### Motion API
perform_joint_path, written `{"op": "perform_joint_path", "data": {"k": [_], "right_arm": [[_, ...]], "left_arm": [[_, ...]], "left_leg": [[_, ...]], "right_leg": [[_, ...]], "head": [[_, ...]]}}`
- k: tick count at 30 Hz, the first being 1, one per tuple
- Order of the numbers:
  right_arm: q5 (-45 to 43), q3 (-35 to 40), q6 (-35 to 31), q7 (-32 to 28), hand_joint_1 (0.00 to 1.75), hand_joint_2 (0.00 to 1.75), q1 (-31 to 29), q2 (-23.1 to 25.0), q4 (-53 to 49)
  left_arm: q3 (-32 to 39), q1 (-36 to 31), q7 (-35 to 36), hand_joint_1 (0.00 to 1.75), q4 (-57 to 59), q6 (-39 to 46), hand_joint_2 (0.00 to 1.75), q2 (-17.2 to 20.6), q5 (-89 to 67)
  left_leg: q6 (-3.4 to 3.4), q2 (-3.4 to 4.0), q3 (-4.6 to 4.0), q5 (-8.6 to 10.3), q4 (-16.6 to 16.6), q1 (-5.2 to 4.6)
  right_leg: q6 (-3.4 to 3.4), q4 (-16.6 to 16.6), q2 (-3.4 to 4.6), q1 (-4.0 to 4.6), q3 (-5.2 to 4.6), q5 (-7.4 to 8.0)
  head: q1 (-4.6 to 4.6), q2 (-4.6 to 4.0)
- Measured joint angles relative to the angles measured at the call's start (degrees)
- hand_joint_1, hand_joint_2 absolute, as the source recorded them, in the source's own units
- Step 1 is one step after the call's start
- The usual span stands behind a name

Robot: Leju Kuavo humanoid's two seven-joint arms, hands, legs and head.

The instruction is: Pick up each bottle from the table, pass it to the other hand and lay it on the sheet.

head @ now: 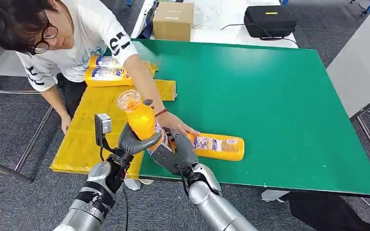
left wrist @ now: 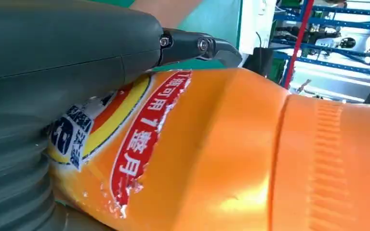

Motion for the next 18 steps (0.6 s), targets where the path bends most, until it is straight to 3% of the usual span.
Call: {"op": "perform_joint_path", "data": {"k": [18], "right_arm": [[-3.10,-0.81,-2.45,-0.09,0.00,1.75,-0.11,-0.20,-1.37]], "left_arm": [[3.19,2.14,-3.80,1.75,-6.21,4.96,1.75,0.61,-3.28]], "left_leg": [[0.00,0.01,0.00,0.00,0.00,0.00]], "right_leg": [[0.00,0.00,0.00,0.00,-0.01,0.00]], "head": [[0.00,0.00]]}}
